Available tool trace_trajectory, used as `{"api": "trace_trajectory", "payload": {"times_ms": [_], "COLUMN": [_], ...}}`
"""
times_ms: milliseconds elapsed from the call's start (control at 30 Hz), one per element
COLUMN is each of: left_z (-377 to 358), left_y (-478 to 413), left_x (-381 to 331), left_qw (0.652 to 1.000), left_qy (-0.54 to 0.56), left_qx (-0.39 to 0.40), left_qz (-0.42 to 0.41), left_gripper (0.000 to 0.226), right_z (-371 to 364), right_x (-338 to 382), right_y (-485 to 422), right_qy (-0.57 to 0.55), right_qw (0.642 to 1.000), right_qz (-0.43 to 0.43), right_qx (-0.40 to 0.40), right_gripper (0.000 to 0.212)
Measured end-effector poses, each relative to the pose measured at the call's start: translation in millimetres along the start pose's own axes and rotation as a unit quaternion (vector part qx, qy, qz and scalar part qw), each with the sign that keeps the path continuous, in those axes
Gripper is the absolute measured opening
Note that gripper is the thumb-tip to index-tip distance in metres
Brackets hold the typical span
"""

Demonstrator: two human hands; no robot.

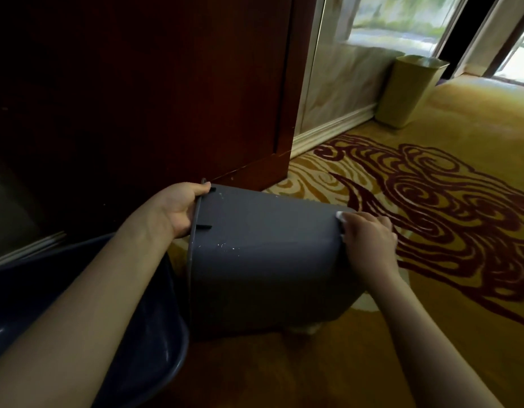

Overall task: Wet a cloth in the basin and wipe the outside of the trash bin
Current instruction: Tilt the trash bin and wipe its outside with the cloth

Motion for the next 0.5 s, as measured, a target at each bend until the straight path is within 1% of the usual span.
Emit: {"api": "trace_trajectory", "payload": {"times_ms": [100, 200, 267, 400, 500], "left_z": [-7.4, -15.9, -21.5, -30.4, -26.8], "left_y": [4.5, 11.1, 15.6, 22.1, 25.0], "left_x": [1.0, 2.8, 2.5, 0.5, 2.4], "left_qw": [1.0, 0.999, 0.997, 0.983, 0.972], "left_qy": [0.016, 0.024, 0.028, 0.011, 0.004], "left_qx": [-0.017, 0.001, 0.033, 0.111, 0.141], "left_qz": [-0.014, -0.04, -0.067, -0.146, -0.188], "left_gripper": [0.018, 0.023, 0.023, 0.022, 0.024], "right_z": [4.4, 15.1, 20.9, 25.0, 20.6], "right_x": [-20.7, -10.8, 20.8, 98.2, 138.7], "right_y": [-1.8, 0.1, 1.6, 2.3, 3.3], "right_qy": [-0.038, -0.092, -0.131, -0.249, -0.258], "right_qw": [0.997, 0.985, 0.978, 0.95, 0.943], "right_qz": [-0.036, -0.055, -0.021, 0.071, 0.134], "right_qx": [-0.054, -0.134, -0.163, -0.176, -0.163], "right_gripper": [0.029, 0.027, 0.027, 0.028, 0.03]}}
Point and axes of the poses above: each hand's wrist, its own y-axis away from the middle knuckle, its own z-axis out of the back of the hand, x = y × z, the point moved 5 cm from there along -y, towards the middle knuckle, and after that the axes turned 3 degrees about z, right-handed, at the moved point
